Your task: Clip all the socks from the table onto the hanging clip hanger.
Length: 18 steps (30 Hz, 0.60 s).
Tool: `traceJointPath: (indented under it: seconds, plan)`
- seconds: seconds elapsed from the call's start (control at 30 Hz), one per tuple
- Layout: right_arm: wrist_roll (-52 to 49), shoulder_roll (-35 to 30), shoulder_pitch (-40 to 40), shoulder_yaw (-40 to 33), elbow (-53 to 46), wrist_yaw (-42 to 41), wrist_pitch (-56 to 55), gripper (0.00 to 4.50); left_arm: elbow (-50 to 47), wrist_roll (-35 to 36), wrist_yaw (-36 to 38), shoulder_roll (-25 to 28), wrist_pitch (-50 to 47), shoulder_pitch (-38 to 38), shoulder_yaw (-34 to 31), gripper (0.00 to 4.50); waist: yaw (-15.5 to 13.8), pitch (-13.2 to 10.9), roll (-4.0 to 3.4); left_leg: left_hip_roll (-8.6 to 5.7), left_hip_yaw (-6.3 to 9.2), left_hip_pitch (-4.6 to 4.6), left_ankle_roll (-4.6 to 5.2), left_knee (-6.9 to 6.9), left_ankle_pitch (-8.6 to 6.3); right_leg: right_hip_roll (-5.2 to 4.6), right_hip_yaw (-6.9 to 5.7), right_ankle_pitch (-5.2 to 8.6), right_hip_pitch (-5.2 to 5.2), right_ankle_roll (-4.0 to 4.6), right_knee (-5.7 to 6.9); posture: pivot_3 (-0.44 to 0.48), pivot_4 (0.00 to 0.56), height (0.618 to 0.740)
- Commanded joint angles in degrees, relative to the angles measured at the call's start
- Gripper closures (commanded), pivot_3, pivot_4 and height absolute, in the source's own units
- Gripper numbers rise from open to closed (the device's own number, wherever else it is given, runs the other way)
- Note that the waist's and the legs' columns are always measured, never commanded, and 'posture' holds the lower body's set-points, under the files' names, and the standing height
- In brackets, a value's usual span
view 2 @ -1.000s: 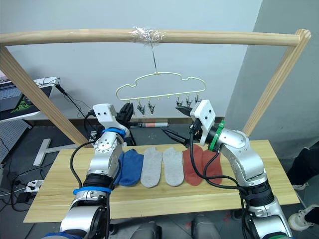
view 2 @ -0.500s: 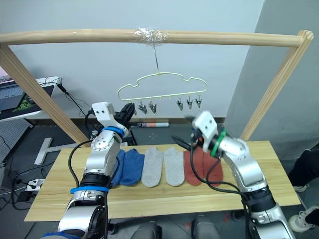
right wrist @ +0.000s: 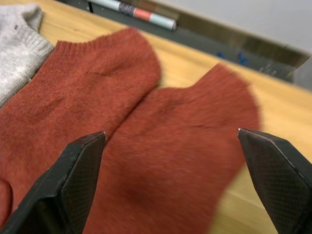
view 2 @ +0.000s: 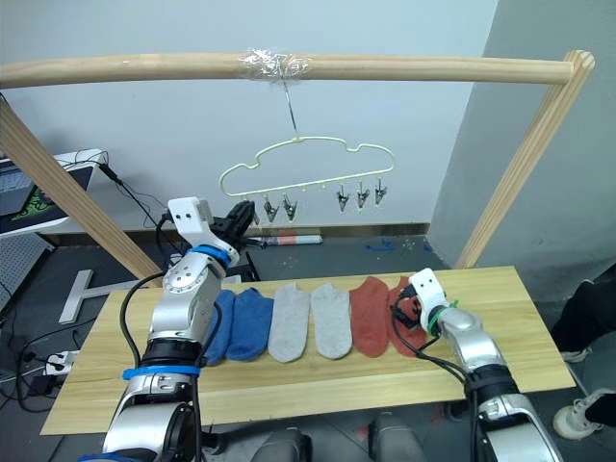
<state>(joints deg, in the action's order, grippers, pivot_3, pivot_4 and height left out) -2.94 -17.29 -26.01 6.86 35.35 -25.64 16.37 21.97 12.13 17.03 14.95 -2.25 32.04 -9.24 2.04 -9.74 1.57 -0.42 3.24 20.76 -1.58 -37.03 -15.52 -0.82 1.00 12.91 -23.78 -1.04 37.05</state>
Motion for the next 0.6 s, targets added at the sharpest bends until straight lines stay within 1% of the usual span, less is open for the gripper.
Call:
traceJointPath:
  seconds: [0.03,0.07,0.1,0.2,0.33,0.37,0.4,0.47,0.6]
  plan:
    - [1.31,0.44,-3.14,-1.49,5.85,2.31,-2.52,0.0,-2.56,-0.31,0.03,0.26,-0.25,-0.54,0.14,4.48,-0.08,-0.02,0.02,-0.03,-0.01,0.0,0.0,0.0,0.0,0.0,0.0,0.0,0.0,0.0,0.0,-0.009,0.174,0.74]
    - [1.68,0.58,-3.64,-1.08,7.24,1.99,-2.84,0.0,-2.8,-0.29,-0.01,0.33,-0.36,-0.69,0.09,4.48,-0.11,-0.06,0.03,-0.03,-0.02,0.01,0.0,0.0,0.0,0.0,0.01,-0.01,0.0,0.02,-0.02,-0.009,0.174,0.74]
    - [1.74,0.86,-3.81,-0.88,8.17,1.47,-2.57,0.0,-3.1,-0.24,-0.02,0.41,-0.52,-0.87,0.01,4.48,-0.14,-0.06,0.03,-0.03,-0.02,0.02,0.0,0.0,0.0,-0.01,0.02,-0.15,0.0,0.24,-0.04,-0.009,0.174,0.74]
    - [2.32,1.19,-3.98,-0.28,10.0,0.37,-2.79,0.0,-3.5,-0.23,0.03,0.5,-0.79,-1.09,-0.02,4.48,-0.1,-0.06,0.03,-0.02,-0.01,0.02,0.0,0.03,0.0,-0.01,0.0,-0.15,0.0,0.25,-0.04,-0.005,0.174,0.74]
    - [5.9,-0.14,-2.18,2.98,14.17,-1.95,-4.08,0.0,-4.36,-0.53,0.36,0.61,-1.02,-1.37,0.39,4.48,-0.11,-0.06,0.04,0.01,0.02,-0.04,0.0,0.03,0.0,0.0,-0.02,-0.13,0.05,0.22,-0.02,0.006,0.172,0.74]
    - [6.47,-0.54,-1.85,3.34,14.43,-2.26,-4.72,0.37,-4.54,-0.53,0.39,0.65,-1.09,-1.41,0.42,4.5,-0.13,-0.06,0.04,0.01,0.04,-0.09,0.0,0.02,0.0,0.0,-0.03,-0.12,0.11,0.19,-0.03,0.006,0.172,0.74]
    - [6.22,-0.85,-1.32,3.08,14.17,-3.08,-4.32,0.56,-4.75,-0.48,0.44,0.71,-1.21,-1.51,0.39,4.5,-0.15,-0.06,0.04,0.0,0.04,-0.18,0.0,0.02,0.0,0.0,-0.04,-0.05,0.19,0.08,-0.04,0.006,0.172,0.74]
    - [4.83,-1.05,-0.8,1.77,13.96,-4.35,-3.07,1.19,-4.88,-0.42,0.82,0.8,-1.45,-1.68,0.53,4.5,-0.2,-0.05,0.05,-0.01,0.06,-0.33,0.0,0.02,0.0,0.03,-0.04,0.01,0.36,-0.03,-0.06,0.008,0.171,0.74]
    - [3.86,-1.58,0.01,0.62,13.77,-6.97,-2.35,2.55,-5.5,0.01,1.48,0.58,-1.91,-2.13,0.58,4.5,-0.27,-0.02,0.11,-0.03,0.05,-0.53,0.0,0.0,0.0,0.03,-0.03,0.02,0.58,-0.03,-0.08,0.005,0.17,0.74]
